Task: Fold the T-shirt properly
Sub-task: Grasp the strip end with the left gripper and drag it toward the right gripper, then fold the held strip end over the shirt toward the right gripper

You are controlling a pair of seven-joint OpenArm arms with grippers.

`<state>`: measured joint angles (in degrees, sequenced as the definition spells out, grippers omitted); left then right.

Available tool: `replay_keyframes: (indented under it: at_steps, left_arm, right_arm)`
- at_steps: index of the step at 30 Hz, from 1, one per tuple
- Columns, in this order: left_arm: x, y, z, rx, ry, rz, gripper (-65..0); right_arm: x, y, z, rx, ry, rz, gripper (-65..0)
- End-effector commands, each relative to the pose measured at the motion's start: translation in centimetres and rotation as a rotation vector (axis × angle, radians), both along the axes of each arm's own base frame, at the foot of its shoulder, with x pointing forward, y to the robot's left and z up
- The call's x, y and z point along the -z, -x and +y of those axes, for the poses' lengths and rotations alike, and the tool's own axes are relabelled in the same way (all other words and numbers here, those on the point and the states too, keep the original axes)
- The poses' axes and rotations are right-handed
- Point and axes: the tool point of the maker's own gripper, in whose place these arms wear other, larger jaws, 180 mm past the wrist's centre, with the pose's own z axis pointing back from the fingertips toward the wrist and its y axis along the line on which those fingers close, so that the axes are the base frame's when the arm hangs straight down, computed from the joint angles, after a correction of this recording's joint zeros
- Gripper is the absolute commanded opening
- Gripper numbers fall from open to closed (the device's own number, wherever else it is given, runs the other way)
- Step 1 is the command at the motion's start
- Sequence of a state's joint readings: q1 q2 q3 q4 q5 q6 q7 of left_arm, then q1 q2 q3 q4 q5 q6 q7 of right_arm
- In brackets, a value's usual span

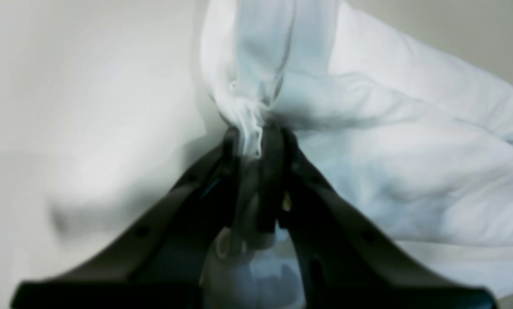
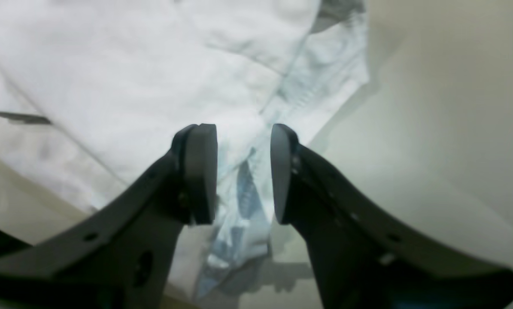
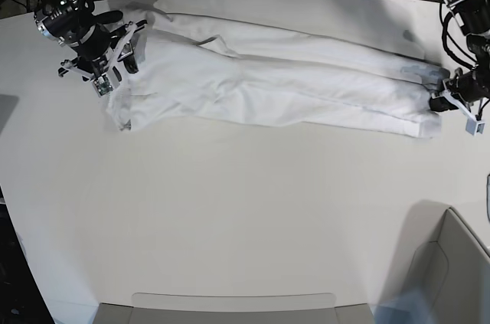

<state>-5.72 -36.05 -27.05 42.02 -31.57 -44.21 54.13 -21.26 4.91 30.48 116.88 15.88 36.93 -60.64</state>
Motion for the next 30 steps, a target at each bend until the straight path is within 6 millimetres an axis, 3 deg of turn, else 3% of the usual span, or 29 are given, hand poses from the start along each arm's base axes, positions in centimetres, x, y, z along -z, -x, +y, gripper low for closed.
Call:
replay_keyframes:
  at_steps: [1, 4, 8, 11, 15, 18, 21, 25, 28, 30]
  left_arm:
    - [2.3, 6.8, 1.9, 0.023, -0.096, 0.324, -65.0]
    - [1.8, 6.5, 2.5, 0.001, -0.103, 0.302, -65.0]
    - [-0.6, 5.9, 4.0, -0.02, -0.152, 0.256, -65.0]
    - [-3.4, 5.6, 5.2, -0.004, -0.232, 0.234, -65.0]
    - [-7.0, 4.5, 4.7, 0.061, -0.345, 0.197, -65.0]
    - [-8.6, 3.7, 2.6, 0.106, -0.39, 0.17, -65.0]
    - [-10.9, 1.5, 0.2, 0.147, -0.446, 0.056, -65.0]
    - [-12.9, 1.1, -3.6, 0.221, -0.506, -0.033, -65.0]
    - [-13.3, 0.6, -7.4, 0.326, -0.519, -0.075, -65.0]
    - [-12.4, 1.0, -10.1, 0.383, -0.485, -0.078, -65.0]
  right_arm:
    - [-1.0, -0.5, 0.0, -0.013, 0.004, -0.04, -43.5]
    - [-1.0, -0.5, -0.2, -0.013, 0.007, -0.039, -43.5]
    - [-1.0, -0.5, -0.3, -0.014, 0.012, -0.039, -43.5]
    - [-1.1, -0.6, -0.3, -0.009, 0.01, -0.044, -43.5]
    - [-1.1, -0.6, -0.1, -0.014, 0.007, -0.043, -43.5]
    - [-1.1, -0.6, -0.2, -0.013, 0.007, -0.043, -43.5]
    - [-1.1, -0.6, -0.2, -0.011, 0.008, -0.043, -43.5]
    - [-1.1, -0.6, -0.2, -0.011, 0.007, -0.042, -43.5]
    - [-1.1, -0.6, -0.3, -0.011, 0.01, -0.042, -43.5]
    - [-1.0, -0.6, -0.3, -0.011, 0.011, -0.04, -43.5]
